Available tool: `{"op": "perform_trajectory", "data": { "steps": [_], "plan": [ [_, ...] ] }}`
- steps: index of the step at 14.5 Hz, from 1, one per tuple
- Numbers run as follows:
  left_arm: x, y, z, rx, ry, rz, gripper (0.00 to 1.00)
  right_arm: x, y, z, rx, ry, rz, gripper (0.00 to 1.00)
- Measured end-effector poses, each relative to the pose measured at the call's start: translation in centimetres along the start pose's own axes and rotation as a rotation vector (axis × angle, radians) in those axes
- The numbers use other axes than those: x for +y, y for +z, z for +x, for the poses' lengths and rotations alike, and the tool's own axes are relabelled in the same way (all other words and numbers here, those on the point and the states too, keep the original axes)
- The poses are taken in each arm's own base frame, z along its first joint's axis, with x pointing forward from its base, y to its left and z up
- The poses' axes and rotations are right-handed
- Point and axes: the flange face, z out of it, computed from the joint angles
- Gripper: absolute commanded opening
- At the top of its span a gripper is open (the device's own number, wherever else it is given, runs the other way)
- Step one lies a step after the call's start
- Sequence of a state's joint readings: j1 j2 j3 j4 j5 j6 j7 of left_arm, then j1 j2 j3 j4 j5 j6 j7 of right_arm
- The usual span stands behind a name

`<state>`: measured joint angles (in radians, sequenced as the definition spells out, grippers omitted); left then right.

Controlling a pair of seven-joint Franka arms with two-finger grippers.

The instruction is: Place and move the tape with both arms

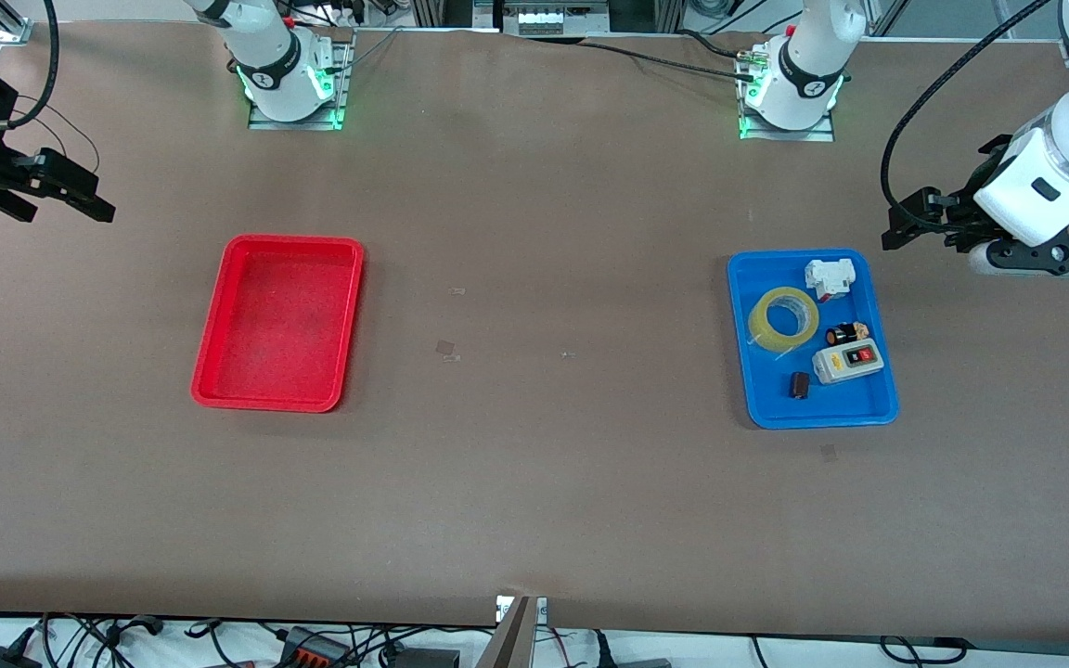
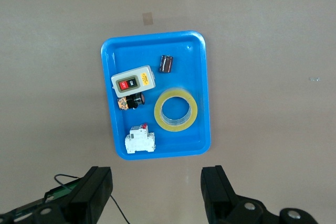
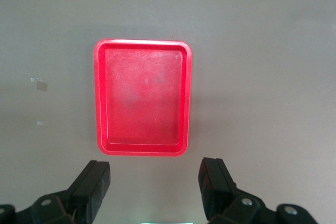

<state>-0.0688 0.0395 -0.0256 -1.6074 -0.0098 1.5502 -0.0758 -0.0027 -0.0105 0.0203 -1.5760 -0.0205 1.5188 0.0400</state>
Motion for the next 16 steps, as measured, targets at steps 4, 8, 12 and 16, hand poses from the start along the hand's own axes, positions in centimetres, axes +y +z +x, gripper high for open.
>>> {"op": "perform_trajectory", "data": {
  "steps": [4, 8, 12, 16],
  "plan": [
    [-0.3, 1.4, 0.3, -0.04, -0.005, 0.002, 1.0, 0.0, 0.0, 0.0, 0.001, 0.0, 0.0, 0.99],
    [-3.3, 5.0, 1.5, -0.123, -0.061, -0.005, 1.0, 0.0, 0.0, 0.0, 0.001, 0.0, 0.0, 0.99],
    [-4.0, 9.5, 1.9, -0.154, -0.073, -0.007, 1.0, 0.0, 0.0, 0.0, 0.001, 0.0, 0.0, 0.99],
    [-3.5, 16.4, 1.5, -0.126, -0.067, -0.007, 1.0, 0.0, 0.0, 0.0, 0.0, 0.0, 0.0, 0.99]
  ]
}}
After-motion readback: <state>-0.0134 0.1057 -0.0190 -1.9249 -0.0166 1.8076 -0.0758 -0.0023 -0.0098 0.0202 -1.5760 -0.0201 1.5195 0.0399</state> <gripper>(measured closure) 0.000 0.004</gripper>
